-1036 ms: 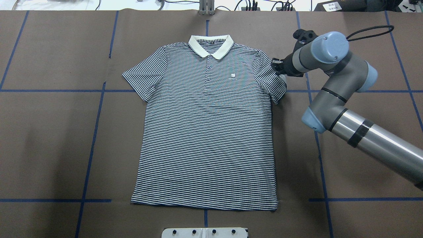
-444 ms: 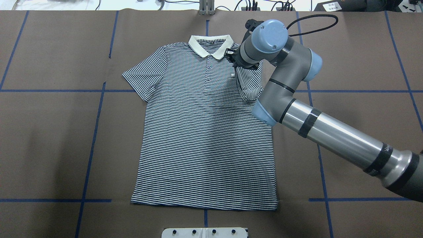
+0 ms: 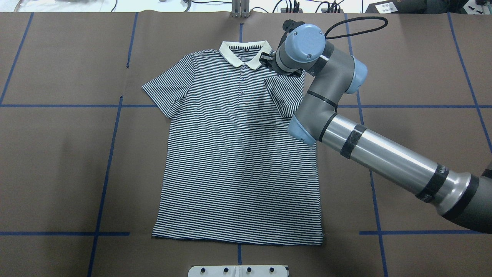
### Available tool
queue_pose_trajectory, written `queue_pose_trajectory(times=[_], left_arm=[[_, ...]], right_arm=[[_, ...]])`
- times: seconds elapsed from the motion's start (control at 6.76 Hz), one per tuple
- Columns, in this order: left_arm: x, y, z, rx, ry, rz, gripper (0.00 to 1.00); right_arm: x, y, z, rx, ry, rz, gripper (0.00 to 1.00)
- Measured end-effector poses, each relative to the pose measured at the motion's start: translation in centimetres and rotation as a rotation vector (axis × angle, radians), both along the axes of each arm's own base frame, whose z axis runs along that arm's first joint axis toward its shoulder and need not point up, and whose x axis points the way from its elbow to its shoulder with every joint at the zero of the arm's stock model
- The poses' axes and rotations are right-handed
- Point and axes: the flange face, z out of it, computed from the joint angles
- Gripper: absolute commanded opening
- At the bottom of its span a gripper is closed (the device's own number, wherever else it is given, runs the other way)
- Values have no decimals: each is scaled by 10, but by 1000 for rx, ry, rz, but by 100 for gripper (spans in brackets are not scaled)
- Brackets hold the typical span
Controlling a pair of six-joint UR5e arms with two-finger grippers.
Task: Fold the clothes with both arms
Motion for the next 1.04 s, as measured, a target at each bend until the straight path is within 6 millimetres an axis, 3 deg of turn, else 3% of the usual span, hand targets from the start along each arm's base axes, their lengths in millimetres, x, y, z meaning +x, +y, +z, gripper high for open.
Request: queue_pose_trajectory(times=[0.15, 0.3, 0.44, 0.59, 0.74, 0.89, 1.04], left_arm=[[67, -17, -35, -30, 4, -27, 99], [143, -28, -74, -49, 10, -35, 99], [216, -40, -116, -69, 32, -26, 95], [273, -56, -144, -91, 35, -27, 88], [318, -63, -152, -103, 8, -42, 83], [347, -68, -147, -103, -33, -66, 78], [365, -73, -138, -106, -67, -80, 75]], right_arm=[[9, -1, -3, 16, -8, -4, 100], [33, -2, -3, 20, -35, -18, 100], [82, 1, 7, 21, -80, -53, 100], [134, 16, 23, 39, -113, -98, 100], [168, 35, 36, 61, -124, -128, 100], [182, 44, 41, 74, -127, -140, 100], [186, 48, 43, 79, -127, -144, 100]])
